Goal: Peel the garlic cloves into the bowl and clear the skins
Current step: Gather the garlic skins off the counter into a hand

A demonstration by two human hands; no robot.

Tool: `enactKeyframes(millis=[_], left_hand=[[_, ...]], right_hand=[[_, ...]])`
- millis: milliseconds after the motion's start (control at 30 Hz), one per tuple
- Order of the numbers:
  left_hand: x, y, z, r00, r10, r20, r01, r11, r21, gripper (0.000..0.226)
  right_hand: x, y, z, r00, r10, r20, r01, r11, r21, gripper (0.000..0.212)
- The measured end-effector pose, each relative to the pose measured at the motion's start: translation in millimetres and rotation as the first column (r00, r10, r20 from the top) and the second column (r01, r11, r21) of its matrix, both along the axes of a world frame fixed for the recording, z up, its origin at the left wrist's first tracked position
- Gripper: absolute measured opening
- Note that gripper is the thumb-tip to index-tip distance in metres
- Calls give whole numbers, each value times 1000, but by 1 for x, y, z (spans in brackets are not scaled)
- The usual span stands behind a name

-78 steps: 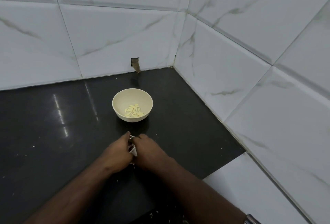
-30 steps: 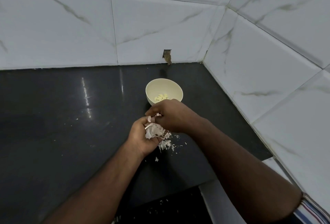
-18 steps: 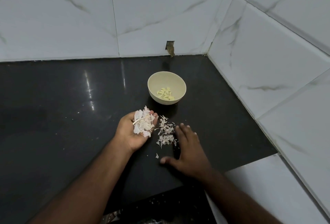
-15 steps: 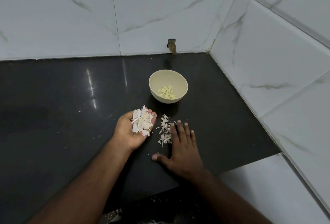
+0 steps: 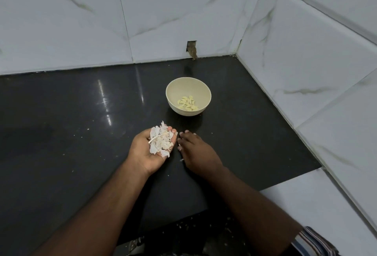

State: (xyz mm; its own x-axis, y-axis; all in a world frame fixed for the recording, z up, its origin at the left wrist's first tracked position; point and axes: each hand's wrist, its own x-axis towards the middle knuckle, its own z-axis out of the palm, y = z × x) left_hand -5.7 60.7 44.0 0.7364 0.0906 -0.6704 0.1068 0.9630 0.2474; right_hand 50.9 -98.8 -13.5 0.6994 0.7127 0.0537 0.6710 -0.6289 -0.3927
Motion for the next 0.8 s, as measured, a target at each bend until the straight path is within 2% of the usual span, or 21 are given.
enactKeyframes(millis=[100,200,233,300,367,433,633,800], left_hand=[[2,-2,1,1000,-5,2,5,1000,-16,28],[4,-2,2,1000,-9,-3,9,1000,-17,30],[4,-2,3,1000,-7,-6,7,1000,-19,29],[4,-1,4,1000,-6,-6,5,1000,-14,29],[5,0,3,1000,-2,-5,1,1000,-10,28],[6,0,3,1000,3,-7,-3,1000,-14,28],[7,0,3,1000,1,7,-1,1000,-8,28],[6,1,0,1000,-4,5,4,1000,-3,30]], right_hand=[[-11,-19,13,999,21,-30,-20,999,34,32],[-9,-36,43,982,-122,-146,128,991,35,39],[-7,-43,47,972,-185,-142,186,982,-1,45],[-5,-54,52,953,-265,-145,242,957,-160,70],[-8,-56,51,941,-282,-188,217,928,-303,97],[-7,-51,47,941,-264,-214,185,926,-328,108],[13,-28,50,945,-163,-285,87,961,-261,94],[26,-22,48,953,-57,-299,-34,956,-290,84]])
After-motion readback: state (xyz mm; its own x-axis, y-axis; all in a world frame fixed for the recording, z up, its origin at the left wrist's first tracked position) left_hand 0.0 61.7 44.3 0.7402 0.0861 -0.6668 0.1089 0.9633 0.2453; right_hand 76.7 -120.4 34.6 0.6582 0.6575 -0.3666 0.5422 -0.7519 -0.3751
